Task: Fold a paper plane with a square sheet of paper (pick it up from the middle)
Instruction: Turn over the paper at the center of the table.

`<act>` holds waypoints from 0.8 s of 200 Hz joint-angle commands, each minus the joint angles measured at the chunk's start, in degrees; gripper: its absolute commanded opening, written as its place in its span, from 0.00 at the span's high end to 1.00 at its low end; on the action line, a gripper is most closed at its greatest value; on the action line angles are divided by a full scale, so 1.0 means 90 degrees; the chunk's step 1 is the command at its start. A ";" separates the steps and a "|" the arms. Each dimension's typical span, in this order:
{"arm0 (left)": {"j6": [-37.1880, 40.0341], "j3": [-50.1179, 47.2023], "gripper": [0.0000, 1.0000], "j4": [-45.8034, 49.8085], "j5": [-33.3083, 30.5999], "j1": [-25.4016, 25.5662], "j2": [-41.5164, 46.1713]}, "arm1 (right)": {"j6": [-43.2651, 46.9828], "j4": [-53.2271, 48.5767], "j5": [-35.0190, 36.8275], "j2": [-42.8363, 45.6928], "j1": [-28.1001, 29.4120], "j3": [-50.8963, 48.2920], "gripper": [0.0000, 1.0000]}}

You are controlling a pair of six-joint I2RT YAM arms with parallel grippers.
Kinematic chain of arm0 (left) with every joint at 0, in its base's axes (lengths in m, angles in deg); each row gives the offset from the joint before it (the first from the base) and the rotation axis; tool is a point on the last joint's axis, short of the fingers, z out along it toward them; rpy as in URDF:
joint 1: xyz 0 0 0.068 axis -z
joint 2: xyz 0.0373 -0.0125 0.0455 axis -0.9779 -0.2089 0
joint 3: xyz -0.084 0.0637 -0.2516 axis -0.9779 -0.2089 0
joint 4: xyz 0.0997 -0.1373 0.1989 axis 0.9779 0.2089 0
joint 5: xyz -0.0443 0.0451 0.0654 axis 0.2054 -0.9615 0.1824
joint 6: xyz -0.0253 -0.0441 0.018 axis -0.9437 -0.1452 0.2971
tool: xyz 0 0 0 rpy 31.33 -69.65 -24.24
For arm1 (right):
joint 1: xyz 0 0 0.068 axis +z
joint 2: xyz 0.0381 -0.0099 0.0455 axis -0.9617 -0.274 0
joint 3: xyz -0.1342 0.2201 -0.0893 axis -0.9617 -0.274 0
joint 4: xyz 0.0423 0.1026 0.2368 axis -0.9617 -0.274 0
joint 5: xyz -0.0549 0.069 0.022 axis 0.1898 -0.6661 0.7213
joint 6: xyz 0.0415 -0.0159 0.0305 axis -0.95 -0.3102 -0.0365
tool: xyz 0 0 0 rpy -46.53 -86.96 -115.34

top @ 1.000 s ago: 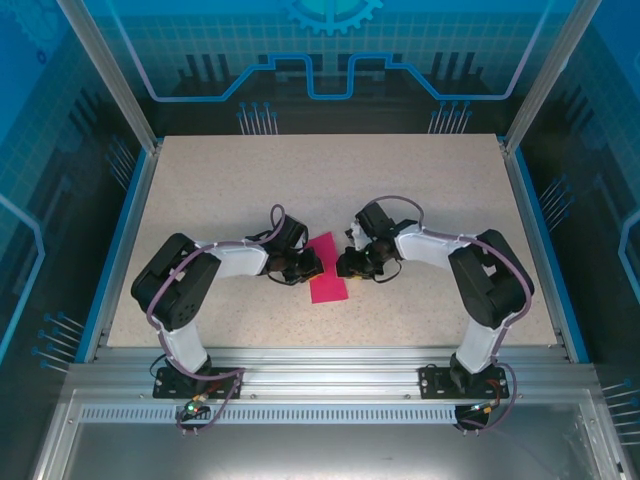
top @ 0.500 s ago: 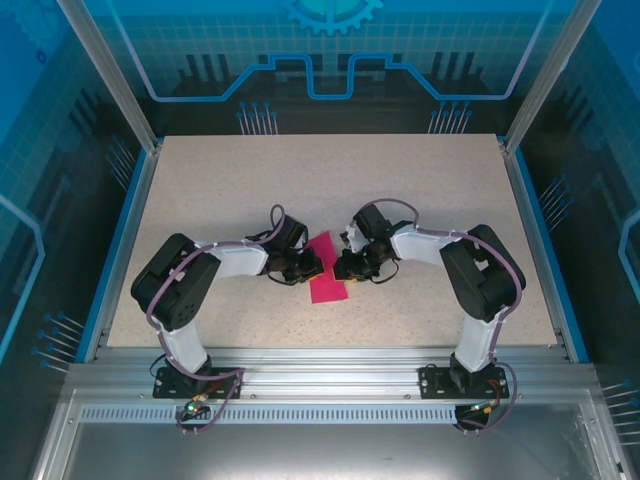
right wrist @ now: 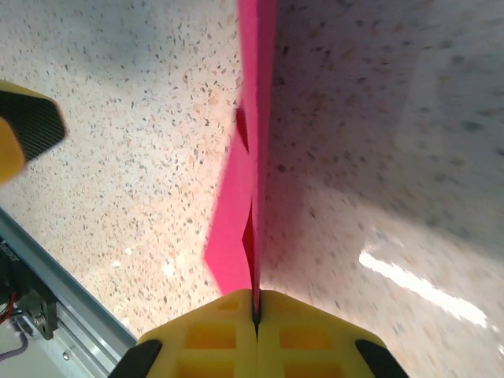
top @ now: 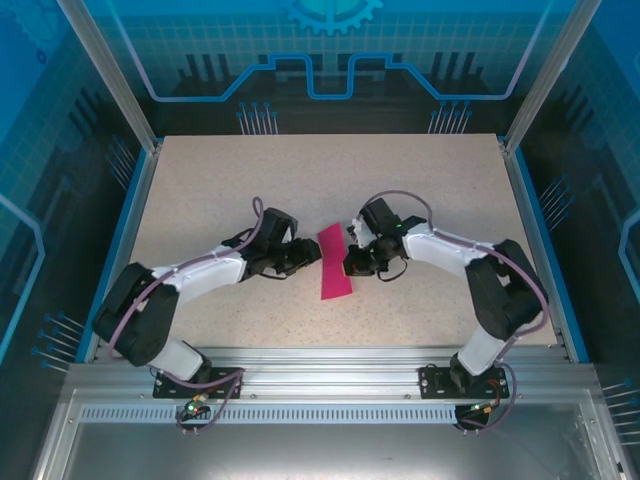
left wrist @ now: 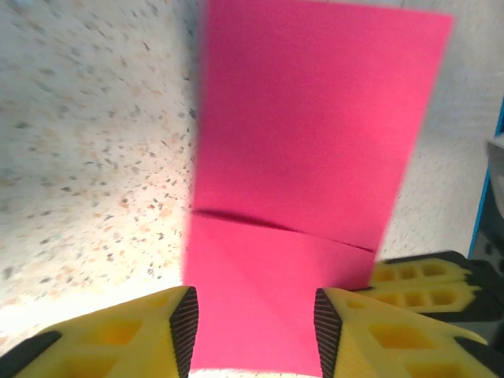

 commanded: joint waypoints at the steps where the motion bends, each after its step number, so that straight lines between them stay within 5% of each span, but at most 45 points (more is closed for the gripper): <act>1: 0.0007 -0.0243 0.50 0.0687 -0.0741 -0.0089 0.0626 | 0.0139 -0.1702 0.1654 0.0683 0.0002 0.0572 0.95; 37: -0.0125 -0.0543 0.45 0.1104 -0.1364 -0.0270 0.1384 | -0.0400 -0.4004 0.4636 0.0727 0.0611 0.1638 0.94; 64: -0.0243 -0.0676 0.43 0.1340 -0.1692 -0.0386 0.1676 | -0.1187 -0.4841 0.5509 0.0082 0.1197 0.2150 0.94; 107: -0.0410 -0.0847 0.42 0.1763 -0.1912 -0.0647 0.2021 | -0.1763 -0.4802 0.4974 -0.1548 0.2107 0.2975 0.90; 160: -0.0453 -0.1268 0.37 0.2110 -0.1979 -0.0992 0.2877 | -0.1624 -0.3826 0.3209 -0.3045 0.2731 0.4365 0.80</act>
